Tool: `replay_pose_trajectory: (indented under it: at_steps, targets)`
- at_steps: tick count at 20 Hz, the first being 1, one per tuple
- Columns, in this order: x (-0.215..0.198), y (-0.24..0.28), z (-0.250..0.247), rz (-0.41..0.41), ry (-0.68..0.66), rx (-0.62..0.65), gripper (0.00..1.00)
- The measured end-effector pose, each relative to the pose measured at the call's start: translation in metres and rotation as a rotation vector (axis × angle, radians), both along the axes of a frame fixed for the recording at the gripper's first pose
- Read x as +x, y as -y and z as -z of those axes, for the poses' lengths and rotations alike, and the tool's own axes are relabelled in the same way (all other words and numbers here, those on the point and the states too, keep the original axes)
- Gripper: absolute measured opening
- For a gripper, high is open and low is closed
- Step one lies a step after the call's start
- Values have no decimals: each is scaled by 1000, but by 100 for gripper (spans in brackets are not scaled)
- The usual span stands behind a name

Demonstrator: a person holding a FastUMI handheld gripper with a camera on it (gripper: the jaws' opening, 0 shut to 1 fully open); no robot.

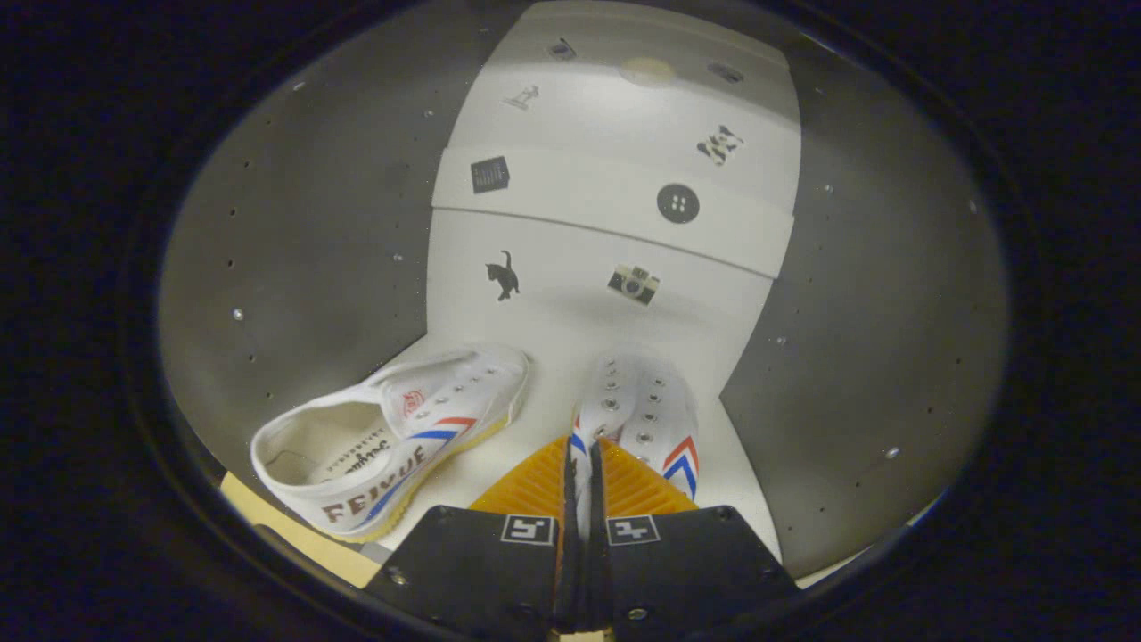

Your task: Open the shoe cabinet door, grab the shoes and put them into the shoe cabinet, then close the shoe cabinet door.

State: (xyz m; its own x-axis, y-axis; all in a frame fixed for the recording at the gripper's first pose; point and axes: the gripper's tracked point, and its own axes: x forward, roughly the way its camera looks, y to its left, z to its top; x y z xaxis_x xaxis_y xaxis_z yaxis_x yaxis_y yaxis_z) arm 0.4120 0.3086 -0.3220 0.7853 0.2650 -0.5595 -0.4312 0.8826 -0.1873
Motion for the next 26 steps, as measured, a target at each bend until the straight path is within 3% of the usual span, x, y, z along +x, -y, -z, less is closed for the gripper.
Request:
replay_pose_trajectory:
  at_steps: [5, 8, 16, 20, 26]
  targets:
    - [1, 4, -19, 2, 81, -2, 26]
    - [-6, 14, -47, 32, 185, -12, 46]
    - [-111, 8, -100, 3, 270, 144, 100]
    - [-203, 16, -125, -17, 297, 201, 100]
    - [-343, 80, -151, -4, 343, 271, 100]
